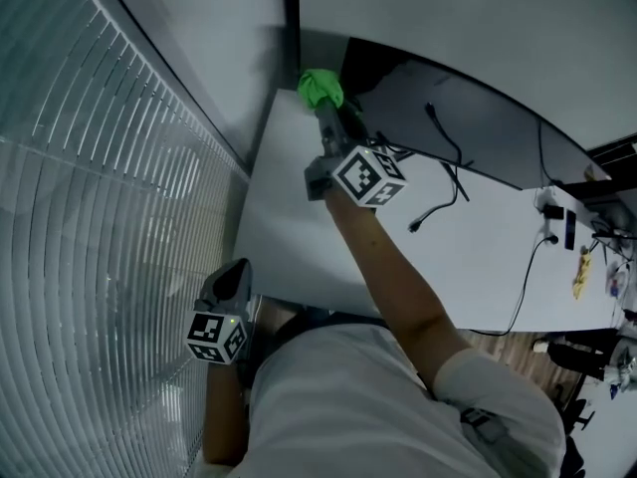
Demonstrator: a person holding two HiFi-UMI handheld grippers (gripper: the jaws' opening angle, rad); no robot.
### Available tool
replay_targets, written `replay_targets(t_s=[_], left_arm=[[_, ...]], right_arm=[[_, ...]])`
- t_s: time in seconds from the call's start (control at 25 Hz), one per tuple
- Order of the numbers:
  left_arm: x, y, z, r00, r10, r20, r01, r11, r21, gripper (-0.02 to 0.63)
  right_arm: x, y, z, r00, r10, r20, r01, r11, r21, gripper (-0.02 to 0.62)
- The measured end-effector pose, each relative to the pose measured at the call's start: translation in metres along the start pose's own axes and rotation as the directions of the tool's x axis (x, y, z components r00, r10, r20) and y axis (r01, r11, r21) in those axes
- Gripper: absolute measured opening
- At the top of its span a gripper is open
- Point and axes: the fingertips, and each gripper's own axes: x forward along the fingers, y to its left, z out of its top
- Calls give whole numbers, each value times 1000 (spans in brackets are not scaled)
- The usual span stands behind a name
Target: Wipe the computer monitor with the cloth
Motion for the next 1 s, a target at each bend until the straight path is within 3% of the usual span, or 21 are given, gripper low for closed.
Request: replay_targets(t_s=[1.0], left_arm=[[2, 0, -51, 993, 60, -99, -68, 994, -81, 8]], right_arm=[[-20, -111, -121, 969, -153, -193, 159, 987, 15, 77]])
